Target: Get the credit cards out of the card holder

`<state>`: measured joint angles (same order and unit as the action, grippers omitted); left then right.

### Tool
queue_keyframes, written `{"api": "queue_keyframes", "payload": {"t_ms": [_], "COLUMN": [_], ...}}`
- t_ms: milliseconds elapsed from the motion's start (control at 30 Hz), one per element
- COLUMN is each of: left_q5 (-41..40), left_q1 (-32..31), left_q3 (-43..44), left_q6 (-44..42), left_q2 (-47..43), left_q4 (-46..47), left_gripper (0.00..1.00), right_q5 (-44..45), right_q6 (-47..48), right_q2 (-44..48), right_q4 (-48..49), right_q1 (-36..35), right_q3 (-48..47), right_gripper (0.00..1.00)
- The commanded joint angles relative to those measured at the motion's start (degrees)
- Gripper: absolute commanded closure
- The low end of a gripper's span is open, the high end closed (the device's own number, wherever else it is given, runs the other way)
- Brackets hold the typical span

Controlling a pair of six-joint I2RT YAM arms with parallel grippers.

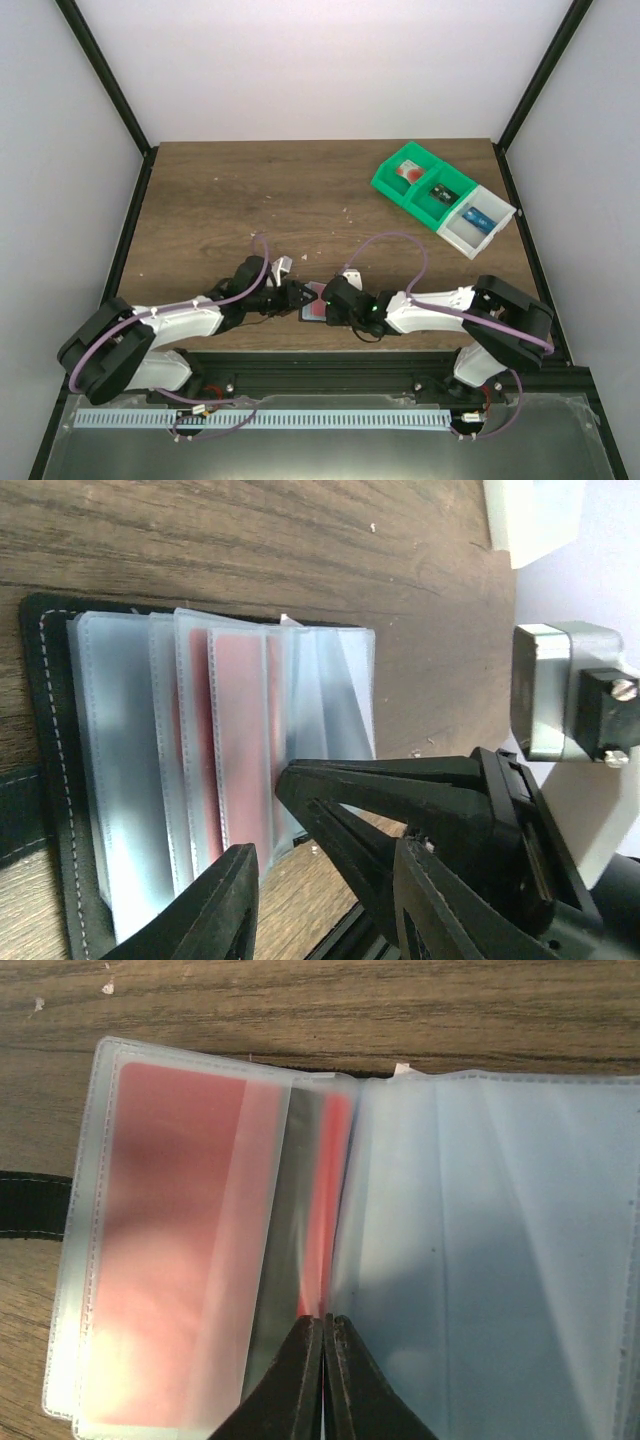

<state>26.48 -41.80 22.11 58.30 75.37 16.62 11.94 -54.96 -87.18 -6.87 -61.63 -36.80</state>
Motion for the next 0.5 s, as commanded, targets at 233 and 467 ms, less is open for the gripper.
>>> {"api": "queue_keyframes", "payload": {"t_ms": [233, 467], "left_q5": [0.2, -0.1], "left_q1": [-0.3, -0.4], "left_q3": [-1.2, -0.5], "left_q6": [-0.4, -1.6], "left_q2": [3.3, 6.4], "left_q4": [2.9, 2.9], "left_gripper": [0.6, 0.6], "right_q5": [-0.1, -0.9], "right_q6": [-0.7, -1.2], "right_q2": [0.0, 0.9], "right_q4": [-1.8, -0.1], "right_q1": [0.5, 1.1], "right_q3": [1.6, 3.2], "right_gripper": [0.96, 0.96]}}
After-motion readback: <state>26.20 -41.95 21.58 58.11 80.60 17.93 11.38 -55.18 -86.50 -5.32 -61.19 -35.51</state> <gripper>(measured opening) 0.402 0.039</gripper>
